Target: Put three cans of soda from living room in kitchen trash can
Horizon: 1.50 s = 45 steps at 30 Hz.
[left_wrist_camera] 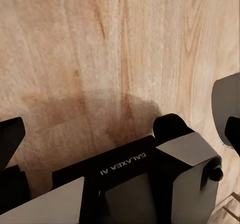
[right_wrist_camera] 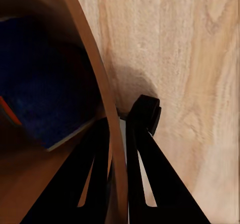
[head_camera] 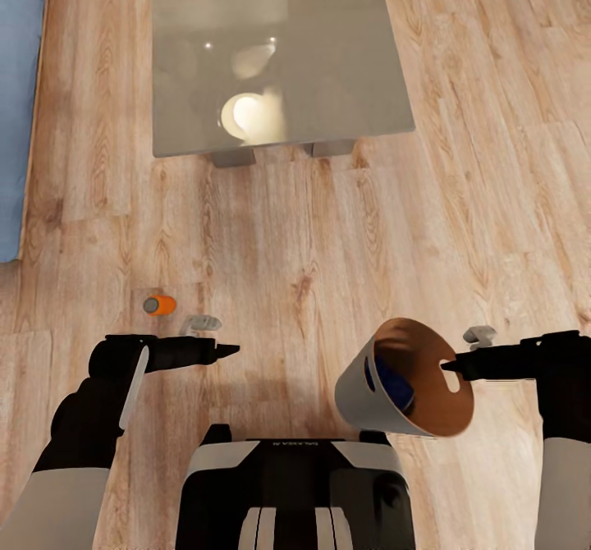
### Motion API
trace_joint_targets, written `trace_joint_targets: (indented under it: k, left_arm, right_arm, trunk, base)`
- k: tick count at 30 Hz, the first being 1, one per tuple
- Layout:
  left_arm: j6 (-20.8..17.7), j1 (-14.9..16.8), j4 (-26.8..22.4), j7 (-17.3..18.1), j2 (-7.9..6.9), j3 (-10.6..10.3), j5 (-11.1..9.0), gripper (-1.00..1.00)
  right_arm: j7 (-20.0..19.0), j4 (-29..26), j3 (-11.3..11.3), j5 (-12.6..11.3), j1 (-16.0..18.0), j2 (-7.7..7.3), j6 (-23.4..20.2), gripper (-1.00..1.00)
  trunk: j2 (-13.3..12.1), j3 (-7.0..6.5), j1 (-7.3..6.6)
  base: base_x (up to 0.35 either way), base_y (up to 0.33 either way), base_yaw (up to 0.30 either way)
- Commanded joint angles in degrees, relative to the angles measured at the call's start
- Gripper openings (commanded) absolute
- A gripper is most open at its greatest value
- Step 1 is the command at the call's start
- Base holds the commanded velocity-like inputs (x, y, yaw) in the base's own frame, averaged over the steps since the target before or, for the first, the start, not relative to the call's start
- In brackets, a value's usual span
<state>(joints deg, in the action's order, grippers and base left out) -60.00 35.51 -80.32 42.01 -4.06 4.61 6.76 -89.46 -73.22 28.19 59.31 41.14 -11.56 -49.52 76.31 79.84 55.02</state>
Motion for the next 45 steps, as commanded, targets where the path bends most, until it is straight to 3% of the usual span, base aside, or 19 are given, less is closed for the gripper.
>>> trace_joint_targets:
  k: [1,9,17,26,29,34,45]
  left_arm:
    - [0.0,0.0,-0.04,0.0,-0.01,-0.02,-0.02,1.0]
    - [0.0,-0.01,-0.02,0.01,0.0,0.05,-0.07,1.0]
    - [0.0,0.0,-0.03,0.03,-0.01,0.04,-0.09,1.0]
    - [0.0,0.0,-0.07,0.39,-0.21,0.31,-0.35,1.0]
    - [0.0,0.14,0.08,0.42,-0.46,0.37,-0.23,1.0]
    - [0.0,0.39,0.11,0.44,-0.65,0.45,-0.18,1.0]
    - [0.0,0.44,-0.04,0.44,-0.69,0.47,0.11,1.0]
  right_arm:
    - [-0.36,-0.06,-0.11,-0.32,0.65,-0.03,-0.31,-1.0]
    - [-0.45,-0.16,-0.32,0.83,6.81,-1.35,-0.61,-1.0]
    - [-0.54,-0.12,-0.4,3.03,9.22,-1.44,-0.66,-1.0]
    - [-0.48,0.41,-0.34,3.53,9.71,-1.86,-0.54,-1.0]
    - [-0.54,0.55,-0.28,3.02,10.43,-3.85,-0.55,-1.0]
    - [-0.54,1.2,-0.27,2.71,12.11,-5.26,-0.57,-1.0]
    - [0.42,4.85,-0.31,3.25,12.46,-5.56,-0.35,-1.0]
  trunk:
    - [-0.42,-0.18,-0.23]
    - [-3.63,-1.62,-1.98]
    - [-6.83,-3.06,-3.74]
    - [-6.83,-3.06,-3.74]
    - [-6.83,-3.06,-3.74]
    - [-6.83,-3.06,-3.74]
    - [-6.83,-3.06,-3.74]
  base:
    - [0.0,0.0,0.0]
    - [0.0,0.0,0.0]
    - [0.0,0.0,0.0]
    - [0.0,0.002,0.0]
    - [0.0,0.142,0.0]
    - [0.0,0.254,0.0]
    - [0.066,0.289,0.0]
